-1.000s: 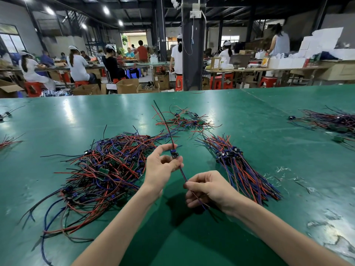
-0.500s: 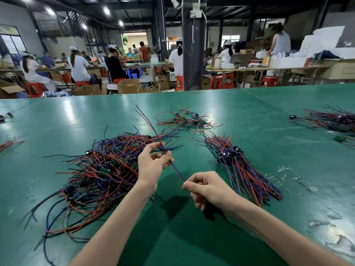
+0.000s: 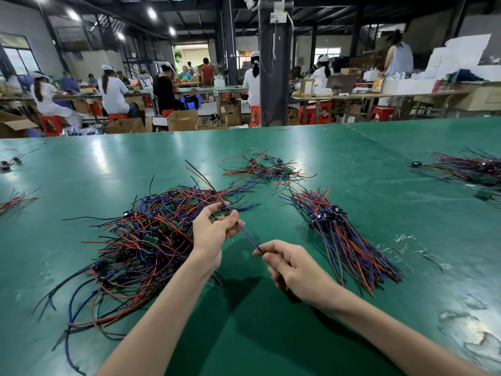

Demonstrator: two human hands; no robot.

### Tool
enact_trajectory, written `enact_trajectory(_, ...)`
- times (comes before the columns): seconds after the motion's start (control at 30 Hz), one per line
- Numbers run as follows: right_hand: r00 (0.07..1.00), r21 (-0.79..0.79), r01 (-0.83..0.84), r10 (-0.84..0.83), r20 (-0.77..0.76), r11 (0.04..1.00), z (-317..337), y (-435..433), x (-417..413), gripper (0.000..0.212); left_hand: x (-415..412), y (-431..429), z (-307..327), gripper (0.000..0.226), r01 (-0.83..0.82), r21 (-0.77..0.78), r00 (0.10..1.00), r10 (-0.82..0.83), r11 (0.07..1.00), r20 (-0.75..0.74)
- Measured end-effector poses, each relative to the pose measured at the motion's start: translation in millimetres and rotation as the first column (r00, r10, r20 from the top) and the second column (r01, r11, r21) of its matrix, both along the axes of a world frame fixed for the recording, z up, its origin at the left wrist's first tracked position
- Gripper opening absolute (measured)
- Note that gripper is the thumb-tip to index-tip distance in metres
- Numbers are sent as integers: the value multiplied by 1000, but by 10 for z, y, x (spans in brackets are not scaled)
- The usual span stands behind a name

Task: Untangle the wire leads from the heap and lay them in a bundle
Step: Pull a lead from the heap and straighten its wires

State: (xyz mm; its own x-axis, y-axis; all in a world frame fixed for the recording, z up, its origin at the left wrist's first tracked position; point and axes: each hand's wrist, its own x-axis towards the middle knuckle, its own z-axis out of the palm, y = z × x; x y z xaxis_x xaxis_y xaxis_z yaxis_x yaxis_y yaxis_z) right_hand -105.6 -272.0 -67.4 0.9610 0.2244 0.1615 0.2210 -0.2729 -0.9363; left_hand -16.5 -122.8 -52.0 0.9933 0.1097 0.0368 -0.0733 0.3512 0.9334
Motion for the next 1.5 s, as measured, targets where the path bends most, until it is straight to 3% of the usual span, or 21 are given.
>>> enact_trajectory(0.47,991,-111,25,-10,132,993,1,-14,-17,29,24,-20,-46,30,32,-182,987,-60,983,-150)
enact_trajectory(0.7,993,9,49,-50,109,999,-39,10,-12,27,109,-29,209,14,-4,-224,989,-30,975,-148)
enact_trajectory(0.93,968,-282,130,-60,244,951,-48,54,4,29,206,-323,726,6,37,-253,995,-60,967,-85)
enact_trajectory(1.1,947,-415,225,-98,306,882,-67,39,41,20,48,-1068,644,12,296,-44,946,-299,954,-126)
enact_trajectory(1.23,946,-543,168,22,325,823,-114,-45,44,17,-52,-1585,345,14,325,373,943,-265,869,-203)
enact_trajectory(1.33,934,-509,178,17,356,842,-175,-113,64,11,-94,-1709,258,27,222,666,974,-197,712,-114)
enact_trajectory(1.4,924,-515,192,23,382,836,-213,-119,90,10,-140,-1722,256,30,99,853,984,-179,512,-7)
enact_trajectory(1.5,919,-534,208,23,394,820,-244,-103,116,12,-179,-1710,252,37,-35,955,980,-177,295,90)
